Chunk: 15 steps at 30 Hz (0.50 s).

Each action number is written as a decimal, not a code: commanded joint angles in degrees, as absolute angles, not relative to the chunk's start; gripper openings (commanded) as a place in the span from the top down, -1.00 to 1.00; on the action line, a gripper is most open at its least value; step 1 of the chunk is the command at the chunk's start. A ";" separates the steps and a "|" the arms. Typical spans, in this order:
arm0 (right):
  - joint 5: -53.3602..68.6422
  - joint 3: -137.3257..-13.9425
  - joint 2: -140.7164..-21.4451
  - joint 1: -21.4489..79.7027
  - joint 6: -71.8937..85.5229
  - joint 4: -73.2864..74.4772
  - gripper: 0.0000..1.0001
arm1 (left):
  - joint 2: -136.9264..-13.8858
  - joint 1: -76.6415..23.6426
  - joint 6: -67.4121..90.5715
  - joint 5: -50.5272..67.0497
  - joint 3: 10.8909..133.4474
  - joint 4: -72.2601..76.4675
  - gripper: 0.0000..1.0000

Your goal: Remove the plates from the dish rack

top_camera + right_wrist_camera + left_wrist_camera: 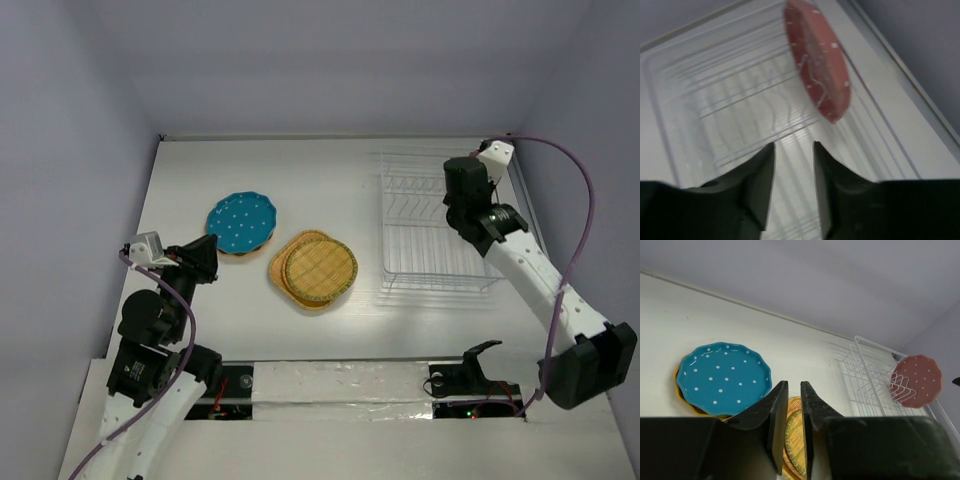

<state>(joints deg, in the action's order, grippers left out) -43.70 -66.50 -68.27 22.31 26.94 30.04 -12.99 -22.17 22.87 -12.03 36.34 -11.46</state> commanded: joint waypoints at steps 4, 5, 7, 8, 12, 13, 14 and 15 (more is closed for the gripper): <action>-48.54 -71.45 -76.89 10.47 18.72 30.06 -0.39 | -11.34 -22.59 21.97 -11.87 36.04 -9.14 0.83; -47.65 -72.06 -78.82 8.54 18.20 29.71 -0.45 | -11.16 -22.59 22.06 -11.87 36.12 -9.14 0.83; -44.06 -73.03 -81.02 6.95 17.49 29.09 -0.52 | -10.72 -23.20 21.97 -11.87 36.12 -9.32 0.80; -43.60 -74.43 -83.82 5.64 17.06 29.09 -0.52 | -10.46 -23.20 21.97 -11.87 36.12 -9.32 0.77; -44.21 -77.95 -90.69 3.52 15.74 30.67 -0.50 | -10.28 -23.73 21.97 -11.87 36.12 -9.58 0.59; -43.95 -78.31 -91.57 3.52 15.30 30.24 -0.49 | -10.37 -23.73 22.06 -11.87 36.21 -9.58 0.55; -43.95 -78.57 -92.37 2.73 14.86 30.06 -0.47 | -10.37 -23.73 22.06 -11.87 36.21 -9.49 0.54; -43.86 -79.10 -93.85 2.72 14.85 30.23 -0.44 | -10.46 -23.73 21.97 -11.87 36.21 -9.49 0.53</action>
